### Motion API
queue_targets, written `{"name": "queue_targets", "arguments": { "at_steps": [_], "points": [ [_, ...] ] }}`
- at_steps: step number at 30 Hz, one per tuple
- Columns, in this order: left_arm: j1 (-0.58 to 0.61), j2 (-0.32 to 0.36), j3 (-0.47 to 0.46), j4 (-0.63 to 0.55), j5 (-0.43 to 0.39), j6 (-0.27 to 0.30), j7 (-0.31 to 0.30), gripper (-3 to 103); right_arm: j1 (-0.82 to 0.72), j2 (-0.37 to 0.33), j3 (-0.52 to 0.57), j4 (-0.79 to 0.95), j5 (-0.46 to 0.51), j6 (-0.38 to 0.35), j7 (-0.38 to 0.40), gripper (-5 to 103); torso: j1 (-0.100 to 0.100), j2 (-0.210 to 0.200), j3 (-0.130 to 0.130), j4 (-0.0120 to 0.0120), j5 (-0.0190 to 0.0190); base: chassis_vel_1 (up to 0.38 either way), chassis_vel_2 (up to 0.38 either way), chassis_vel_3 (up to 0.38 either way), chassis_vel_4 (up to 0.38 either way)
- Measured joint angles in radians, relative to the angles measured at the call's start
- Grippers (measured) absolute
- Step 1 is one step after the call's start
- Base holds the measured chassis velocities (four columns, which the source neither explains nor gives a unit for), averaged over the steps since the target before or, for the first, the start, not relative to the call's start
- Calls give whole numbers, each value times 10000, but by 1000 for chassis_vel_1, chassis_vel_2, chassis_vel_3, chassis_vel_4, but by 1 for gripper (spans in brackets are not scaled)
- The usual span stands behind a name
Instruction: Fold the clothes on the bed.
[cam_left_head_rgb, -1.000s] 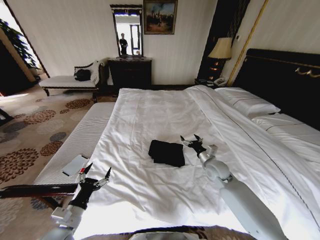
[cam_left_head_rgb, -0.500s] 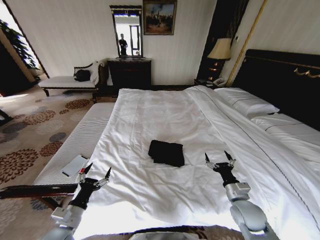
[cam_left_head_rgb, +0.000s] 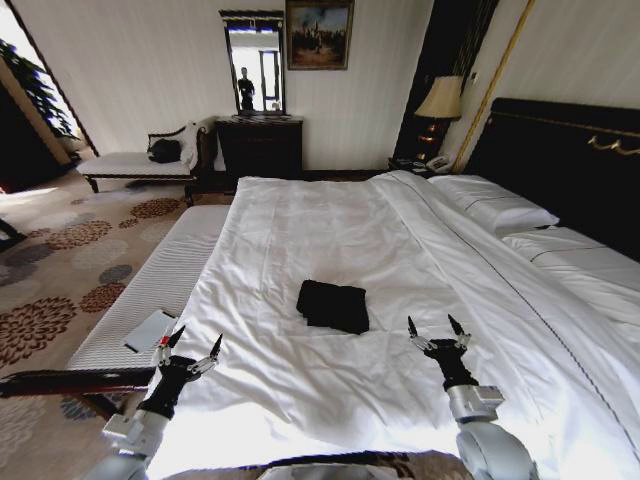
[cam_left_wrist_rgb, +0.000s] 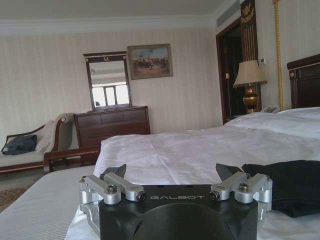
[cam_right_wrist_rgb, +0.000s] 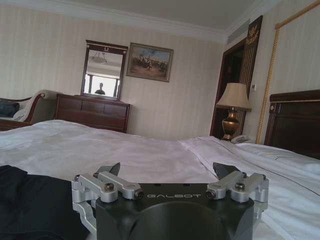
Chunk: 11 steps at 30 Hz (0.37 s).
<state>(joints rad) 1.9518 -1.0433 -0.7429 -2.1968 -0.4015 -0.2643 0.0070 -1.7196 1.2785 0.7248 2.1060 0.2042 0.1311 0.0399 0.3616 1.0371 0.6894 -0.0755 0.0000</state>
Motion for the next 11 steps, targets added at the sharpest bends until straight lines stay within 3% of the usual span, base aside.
{"name": "queue_targets", "arguments": {
  "at_steps": [11],
  "points": [
    [0,0,0,0,0,0,0,100,35,-23,-26,-22,39,-39,16,100,0,0,0,-1,0,0,0,0,0]
  ]
}}
